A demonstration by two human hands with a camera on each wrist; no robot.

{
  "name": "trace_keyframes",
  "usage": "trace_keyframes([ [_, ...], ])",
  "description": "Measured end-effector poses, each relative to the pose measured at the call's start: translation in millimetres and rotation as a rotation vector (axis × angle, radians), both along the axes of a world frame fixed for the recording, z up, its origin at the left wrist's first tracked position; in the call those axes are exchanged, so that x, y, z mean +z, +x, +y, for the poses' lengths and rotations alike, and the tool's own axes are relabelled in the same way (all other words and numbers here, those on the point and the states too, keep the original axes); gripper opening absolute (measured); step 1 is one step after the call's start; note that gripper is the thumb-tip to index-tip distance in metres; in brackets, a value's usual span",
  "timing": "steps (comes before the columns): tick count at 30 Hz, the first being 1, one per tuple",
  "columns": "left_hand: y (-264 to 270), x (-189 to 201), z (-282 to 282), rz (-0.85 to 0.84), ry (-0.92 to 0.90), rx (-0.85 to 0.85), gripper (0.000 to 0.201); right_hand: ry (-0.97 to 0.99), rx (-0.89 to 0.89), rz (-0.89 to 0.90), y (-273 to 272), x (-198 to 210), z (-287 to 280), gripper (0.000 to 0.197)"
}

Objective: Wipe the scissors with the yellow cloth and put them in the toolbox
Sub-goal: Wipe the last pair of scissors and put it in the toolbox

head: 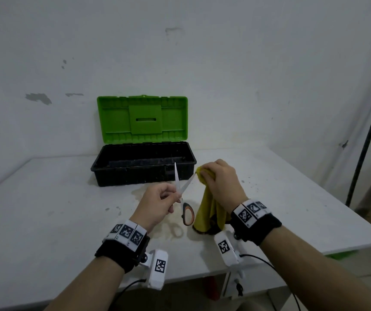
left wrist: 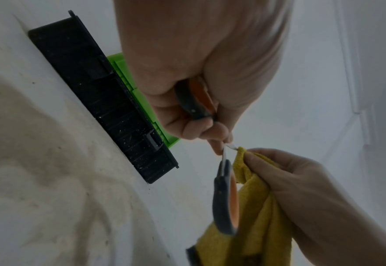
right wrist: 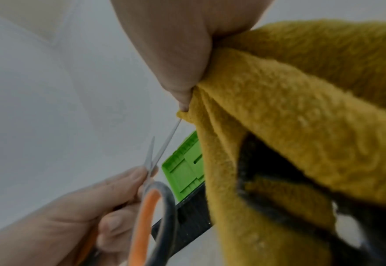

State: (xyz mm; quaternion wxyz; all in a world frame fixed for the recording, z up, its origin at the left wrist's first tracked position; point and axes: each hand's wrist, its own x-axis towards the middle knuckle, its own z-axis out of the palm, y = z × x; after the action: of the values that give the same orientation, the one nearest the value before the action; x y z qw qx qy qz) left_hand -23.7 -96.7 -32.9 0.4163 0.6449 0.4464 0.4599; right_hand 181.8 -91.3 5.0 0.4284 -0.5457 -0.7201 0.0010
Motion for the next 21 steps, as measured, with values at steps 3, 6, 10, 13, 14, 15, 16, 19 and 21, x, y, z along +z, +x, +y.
trace_keyframes([
  [3,0,0,1,-0.007,-0.015,0.003,0.005,0.015,0.125,-0.016,-13,-4,-14,0.014],
  [6,3,2,0,0.024,0.005,-0.031,0.005,-0.049,0.194,-0.100,-23,-15,-21,0.015],
  [10,2,3,-1,0.054,0.013,-0.014,0.005,-0.073,0.060,-0.054,-10,-6,-2,0.015],
  [13,1,2,-2,0.043,-0.003,-0.012,0.005,-0.034,-0.019,0.016,-1,0,3,0.015],
  [14,1,2,-2,0.037,-0.007,-0.014,0.005,-0.029,0.017,0.010,-3,0,0,0.014],
  [15,1,2,-2,0.028,-0.012,-0.019,0.005,-0.038,0.084,-0.017,-8,-3,-5,0.014],
  [16,2,3,-1,0.020,-0.018,-0.030,0.005,-0.057,0.157,-0.054,-15,-8,-11,0.014],
  [19,4,4,0,0.020,-0.019,-0.049,0.006,-0.057,0.203,-0.102,-23,-19,-18,0.014],
  [21,3,3,-1,0.009,-0.017,-0.036,0.004,-0.052,0.095,-0.052,-15,-15,-8,0.014],
])
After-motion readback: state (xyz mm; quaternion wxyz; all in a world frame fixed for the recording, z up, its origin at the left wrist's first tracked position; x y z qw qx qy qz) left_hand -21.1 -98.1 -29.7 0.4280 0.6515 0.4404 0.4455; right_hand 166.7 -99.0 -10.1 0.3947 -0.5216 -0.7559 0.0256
